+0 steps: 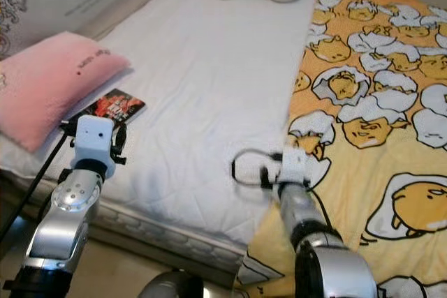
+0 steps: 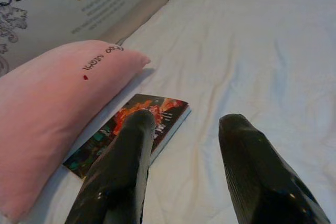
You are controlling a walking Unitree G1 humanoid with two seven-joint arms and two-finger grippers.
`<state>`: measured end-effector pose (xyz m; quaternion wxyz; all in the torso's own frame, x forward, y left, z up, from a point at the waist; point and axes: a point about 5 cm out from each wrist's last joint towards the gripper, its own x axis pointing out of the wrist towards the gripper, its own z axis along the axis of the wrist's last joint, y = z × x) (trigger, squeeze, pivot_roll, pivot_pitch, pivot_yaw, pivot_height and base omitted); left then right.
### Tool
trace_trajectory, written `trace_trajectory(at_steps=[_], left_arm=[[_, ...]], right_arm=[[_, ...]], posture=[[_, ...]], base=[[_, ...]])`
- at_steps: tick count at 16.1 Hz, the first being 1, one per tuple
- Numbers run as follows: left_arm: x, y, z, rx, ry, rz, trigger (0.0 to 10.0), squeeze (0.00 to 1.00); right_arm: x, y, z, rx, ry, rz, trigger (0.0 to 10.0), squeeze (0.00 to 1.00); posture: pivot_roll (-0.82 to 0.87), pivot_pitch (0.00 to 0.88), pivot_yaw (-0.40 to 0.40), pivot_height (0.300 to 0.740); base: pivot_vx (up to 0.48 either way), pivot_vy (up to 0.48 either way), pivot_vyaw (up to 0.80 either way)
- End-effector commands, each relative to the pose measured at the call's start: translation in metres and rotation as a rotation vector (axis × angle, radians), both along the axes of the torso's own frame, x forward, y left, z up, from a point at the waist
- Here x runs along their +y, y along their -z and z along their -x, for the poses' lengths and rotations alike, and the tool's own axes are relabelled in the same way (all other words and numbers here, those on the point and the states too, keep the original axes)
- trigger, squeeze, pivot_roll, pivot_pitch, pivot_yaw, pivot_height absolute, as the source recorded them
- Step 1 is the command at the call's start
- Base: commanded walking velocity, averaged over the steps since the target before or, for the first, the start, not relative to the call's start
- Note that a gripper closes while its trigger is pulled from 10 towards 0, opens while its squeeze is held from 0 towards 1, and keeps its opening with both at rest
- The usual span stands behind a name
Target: Clean up the room
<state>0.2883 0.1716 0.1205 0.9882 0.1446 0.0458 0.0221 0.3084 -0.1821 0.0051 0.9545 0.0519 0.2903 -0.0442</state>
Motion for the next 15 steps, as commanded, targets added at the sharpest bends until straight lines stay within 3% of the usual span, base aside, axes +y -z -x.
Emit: trace_trajectory(at_steps=[1, 3, 5, 6, 7, 8, 9, 11, 12, 13, 15], left_arm=[[-0.002, -0.002, -0.001, 0.005, 0.018, -0.007, 10.0, 0.00], [-0.002, 0.000, -0.005, 0.017, 0.024, -0.014, 10.0, 0.00], [0.002, 0.003, -0.008, 0.027, 0.010, -0.015, 10.0, 0.00], [0.004, 0.004, -0.010, 0.032, 0.004, -0.019, 10.0, 0.00], [0.003, 0.006, -0.014, 0.036, 0.004, -0.022, 10.0, 0.00], [0.001, 0.006, -0.016, 0.036, 0.010, -0.023, 10.0, 0.00], [-0.002, 0.007, -0.018, 0.035, 0.015, -0.023, 10.0, 0.00], [-0.008, 0.007, -0.022, 0.028, 0.030, -0.023, 10.0, 0.00], [-0.010, 0.007, -0.023, 0.023, 0.038, -0.026, 10.0, 0.00], [-0.013, 0.007, -0.026, 0.018, 0.046, -0.027, 10.0, 0.00], [-0.016, 0.008, -0.029, 0.013, 0.050, -0.021, 10.0, 0.00]], right_arm=[[0.003, 0.018, 0.017, 0.071, 0.001, -0.030, 10.0, 0.00], [0.022, 0.042, 0.044, 0.141, -0.060, -0.079, 10.0, 0.00], [0.053, 0.047, 0.055, 0.078, -0.229, -0.076, 10.0, 0.00], [0.070, 0.043, 0.056, 0.006, -0.310, -0.092, 10.0, 0.00], [0.105, 0.015, 0.055, -0.297, -0.515, -0.042, 10.0, 0.00], [0.102, 0.004, 0.052, -0.388, -0.489, -0.012, 10.0, 0.00], [0.087, -0.009, 0.046, -0.472, -0.404, 0.047, 10.0, 0.00], [0.042, -0.032, 0.039, -0.595, -0.173, 0.185, 10.0, 0.00], [0.020, -0.034, 0.038, -0.597, -0.085, 0.236, 10.0, 0.00], [-0.018, -0.033, 0.043, -0.574, 0.045, 0.310, 10.0, 0.00], [-0.043, -0.023, 0.048, -0.485, 0.091, 0.338, 10.0, 0.00]], posture=[[0.29, 0.114, 0.061, 0.740], [0.26, 0.107, 0.063, 0.740], [0.23, 0.101, 0.069, 0.740], [0.21, 0.096, 0.072, 0.740], [0.18, 0.085, 0.074, 0.740], [0.17, 0.081, 0.074, 0.740], [0.15, 0.074, 0.075, 0.740], [0.13, 0.065, 0.078, 0.740], [0.12, 0.060, 0.080, 0.740], [0.11, 0.055, 0.084, 0.740], [0.10, 0.048, 0.084, 0.740]], base=[[0.000, 0.000, 0.00], [0.000, 0.000, 0.00], [0.000, 0.000, 0.00], [0.000, 0.000, 0.00], [0.000, 0.000, 0.00], [0.000, 0.000, 0.00], [0.000, 0.000, 0.00], [0.000, 0.000, 0.00], [0.000, 0.000, 0.00], [0.000, 0.000, 0.00], [0.000, 0.000, 0.00]])
